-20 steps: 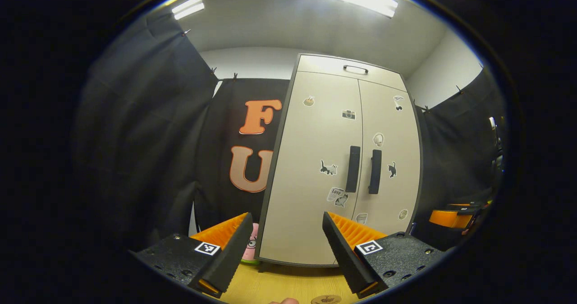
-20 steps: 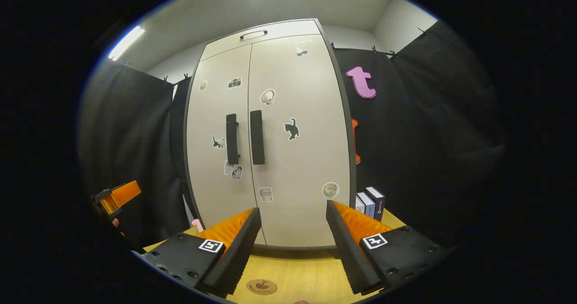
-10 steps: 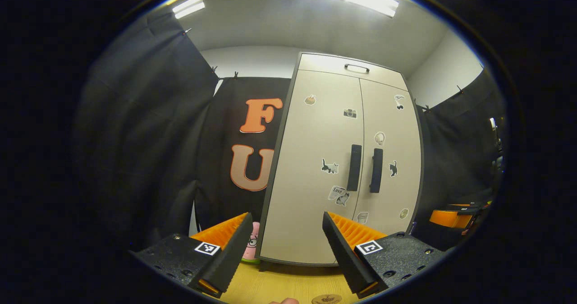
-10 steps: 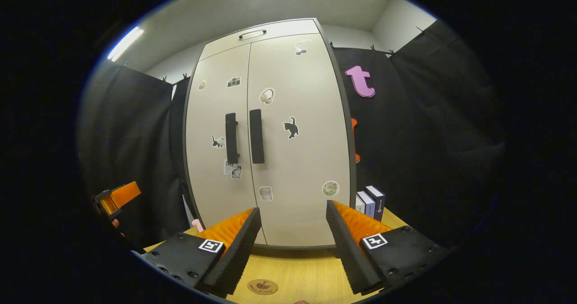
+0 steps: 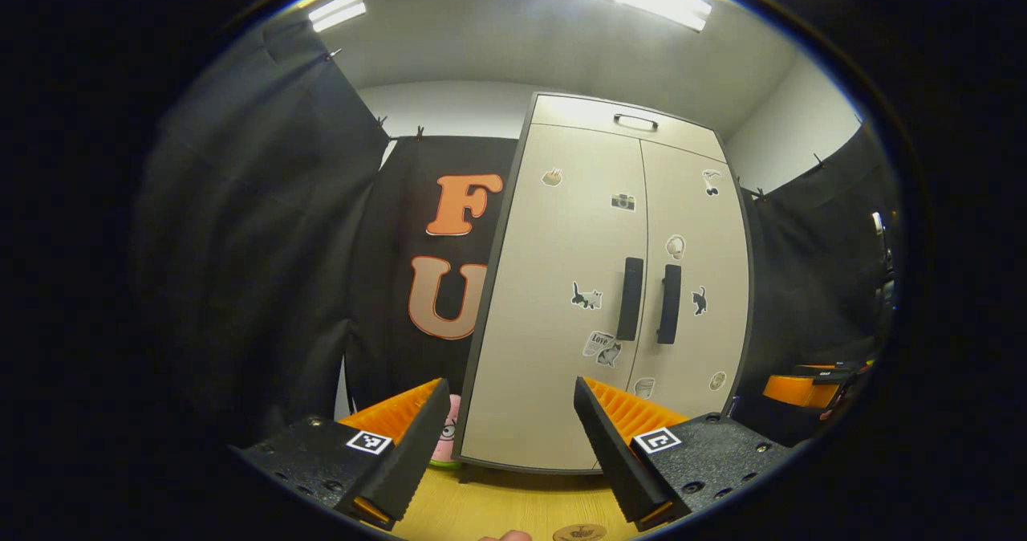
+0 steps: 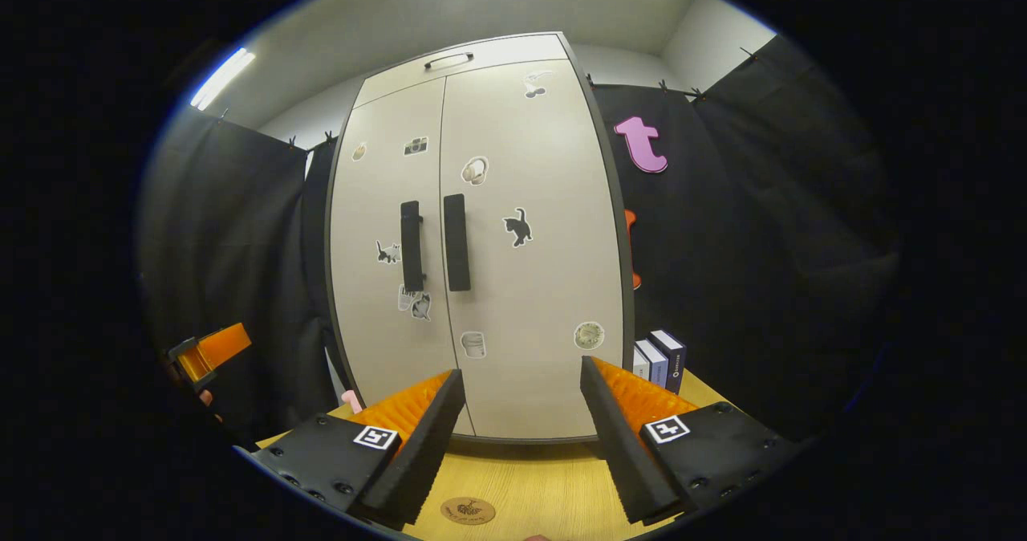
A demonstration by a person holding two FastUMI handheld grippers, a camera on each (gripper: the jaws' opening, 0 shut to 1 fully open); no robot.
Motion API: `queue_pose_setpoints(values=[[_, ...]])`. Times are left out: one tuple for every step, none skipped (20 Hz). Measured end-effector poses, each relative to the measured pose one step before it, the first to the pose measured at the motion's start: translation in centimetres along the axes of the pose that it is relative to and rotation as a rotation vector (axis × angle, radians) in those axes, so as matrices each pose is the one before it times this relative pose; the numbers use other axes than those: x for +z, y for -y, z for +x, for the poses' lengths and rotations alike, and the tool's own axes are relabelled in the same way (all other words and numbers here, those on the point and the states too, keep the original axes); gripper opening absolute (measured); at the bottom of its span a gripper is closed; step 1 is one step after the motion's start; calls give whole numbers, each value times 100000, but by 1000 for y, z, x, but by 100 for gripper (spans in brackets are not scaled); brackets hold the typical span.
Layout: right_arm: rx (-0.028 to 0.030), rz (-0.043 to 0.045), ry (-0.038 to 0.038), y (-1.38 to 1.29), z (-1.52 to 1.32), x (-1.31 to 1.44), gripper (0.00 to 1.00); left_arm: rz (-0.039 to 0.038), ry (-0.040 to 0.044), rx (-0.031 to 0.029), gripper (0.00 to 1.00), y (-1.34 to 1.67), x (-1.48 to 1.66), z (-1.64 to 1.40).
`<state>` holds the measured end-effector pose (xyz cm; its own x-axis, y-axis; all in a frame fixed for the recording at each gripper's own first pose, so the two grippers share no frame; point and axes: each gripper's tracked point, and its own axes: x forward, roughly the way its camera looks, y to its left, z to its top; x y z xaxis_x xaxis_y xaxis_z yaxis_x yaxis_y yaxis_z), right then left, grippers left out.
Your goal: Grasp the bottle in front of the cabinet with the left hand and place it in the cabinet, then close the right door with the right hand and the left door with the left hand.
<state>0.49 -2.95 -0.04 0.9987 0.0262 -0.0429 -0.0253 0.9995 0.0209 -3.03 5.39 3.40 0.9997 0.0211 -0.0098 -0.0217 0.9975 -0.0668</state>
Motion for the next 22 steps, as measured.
queue_pose_setpoints(values=[[-28, -43, -73, 66, -2, -4, 96, -167, -92, -30, 94, -13, -42, -104], [37, 46, -145, 10, 11, 12, 96, -159, -59, 42, 94, 5, -32, 9], [36, 60, -7, -18, -47, -21, 96, -142, -54, -17, 94, -11, -14, -37], [99, 25, 6, -50, 95, 19, 96, -67, -15, -1, 94, 58, -21, 70], [86, -74, 0, -43, -6, 14, 96, -90, 3, 3, 94, -60, 20, -69], [60, -124, 74, -9, -16, 8, 96, -73, -19, 30, 94, 33, 3, 31], [115, -102, 65, -38, -51, 40, 95, -88, 38, -51, 94, -34, -19, -16], [-23, -36, 91, 13, 36, 45, 96, -74, -7, -15, 94, 43, 26, 83], [43, 2, 108, -19, -13, 56, 95, -21, 61, -19, 94, 3, 28, -25], [-115, 46, -10, 53, -20, -42, 96, -28, 24, -136, 94, 49, -37, 56], [11, 30, -67, 19, 11, 32, 96, -6, 26, -88, 94, 26, 42, -34], [19, -29, -35, -6, -4, -28, 96, -34, -59, -5, 94, 4, -1, 30], [71, -52, 39, -1, -19, 30, 96, -158, -77, 25, 94, 8, -97, -101], [-13, -142, 138, -32, 30, 46, 96, -251, -77, -136, 94, 45, 16, 37], [-20, -145, 250, -24, -127, 69, 95, -327, -263, -89, 94, -1, -138, 56], [7, -177, -102, -71, 79, 58, 95, -514, -464, -64, 94, 22, -165, 35], [180, -263, 60, -149, 6, 104, 95, -971, -150, -24, 94, -47, -23, -115], [65, -397, 429, -184, 28, 279, 96, -1300, -261, -114, 94, -52, -135, 13], [-45, -459, 587, -195, -123, 188, 96, -1141, -451, -331, 94, 53, -255, 20], [21, -489, 423, -215, -110, 114, 96, -826, -511, -104, 94, 14, -200, 19], [43, -498, 375, -129, -170, 67, 96, -432, -375, -93, 94, -129, -112, 68], [-251, -417, 208, -54, -135, 36, 96, -117, -383, -218, 94, -14, -154, -14]])
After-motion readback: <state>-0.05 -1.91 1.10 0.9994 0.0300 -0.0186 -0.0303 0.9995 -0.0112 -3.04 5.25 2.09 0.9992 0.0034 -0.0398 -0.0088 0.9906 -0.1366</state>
